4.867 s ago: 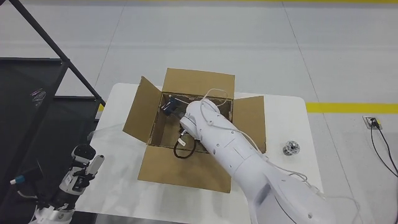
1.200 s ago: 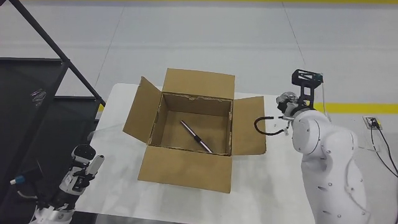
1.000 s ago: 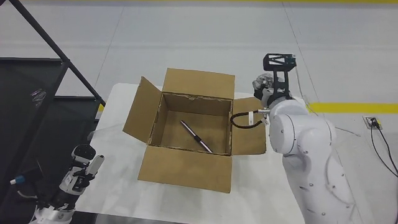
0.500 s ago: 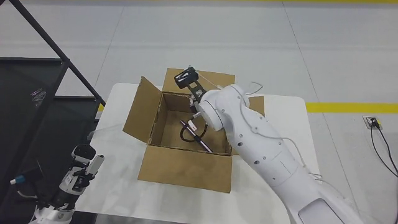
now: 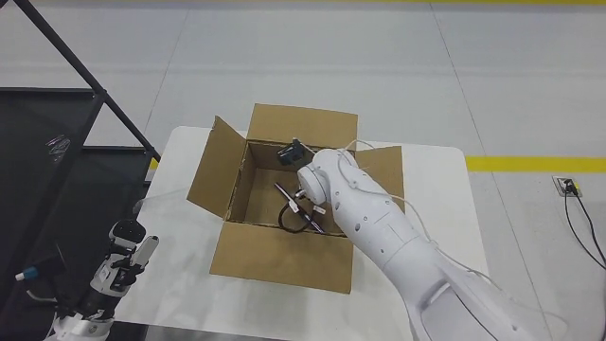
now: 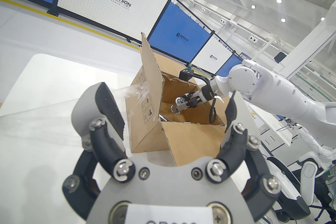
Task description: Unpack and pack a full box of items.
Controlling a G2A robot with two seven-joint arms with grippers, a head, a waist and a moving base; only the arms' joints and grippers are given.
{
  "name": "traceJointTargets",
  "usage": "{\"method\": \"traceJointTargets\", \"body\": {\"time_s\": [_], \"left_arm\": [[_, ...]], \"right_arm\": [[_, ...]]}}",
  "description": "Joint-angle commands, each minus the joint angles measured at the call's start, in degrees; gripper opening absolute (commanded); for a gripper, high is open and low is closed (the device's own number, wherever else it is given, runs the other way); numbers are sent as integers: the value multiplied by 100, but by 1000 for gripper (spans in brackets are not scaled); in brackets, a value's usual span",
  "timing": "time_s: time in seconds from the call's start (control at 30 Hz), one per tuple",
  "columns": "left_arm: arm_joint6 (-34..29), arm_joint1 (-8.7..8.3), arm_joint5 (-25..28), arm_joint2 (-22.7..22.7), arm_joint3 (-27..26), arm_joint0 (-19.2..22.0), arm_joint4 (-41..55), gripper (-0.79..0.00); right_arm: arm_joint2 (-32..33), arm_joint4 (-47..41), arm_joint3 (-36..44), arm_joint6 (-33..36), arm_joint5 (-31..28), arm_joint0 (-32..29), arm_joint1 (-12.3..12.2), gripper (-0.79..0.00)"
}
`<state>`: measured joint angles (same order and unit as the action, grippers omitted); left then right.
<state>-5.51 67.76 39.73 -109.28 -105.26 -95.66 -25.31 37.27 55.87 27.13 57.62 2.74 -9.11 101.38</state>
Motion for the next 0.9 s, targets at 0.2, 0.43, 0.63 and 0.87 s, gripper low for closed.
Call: {"method": "traceJointTargets", "body": {"time_s": [0.2,0.43,0.63,0.87], "left_arm": [[0,0,0,0,0,0,0,0],[0,0,0,0,0,0,0,0],[0,0,0,0,0,0,0,0],[0,0,0,0,0,0,0,0]], "right_arm": [[-84,-131,-682,-262,-150,136,286,-508],[-98,-168,-1039,-399,-263,235,443,-416],[-91,-169,-1171,-516,-331,301,531,-400],[-80,-136,-1254,-565,-369,350,594,-65]]}}
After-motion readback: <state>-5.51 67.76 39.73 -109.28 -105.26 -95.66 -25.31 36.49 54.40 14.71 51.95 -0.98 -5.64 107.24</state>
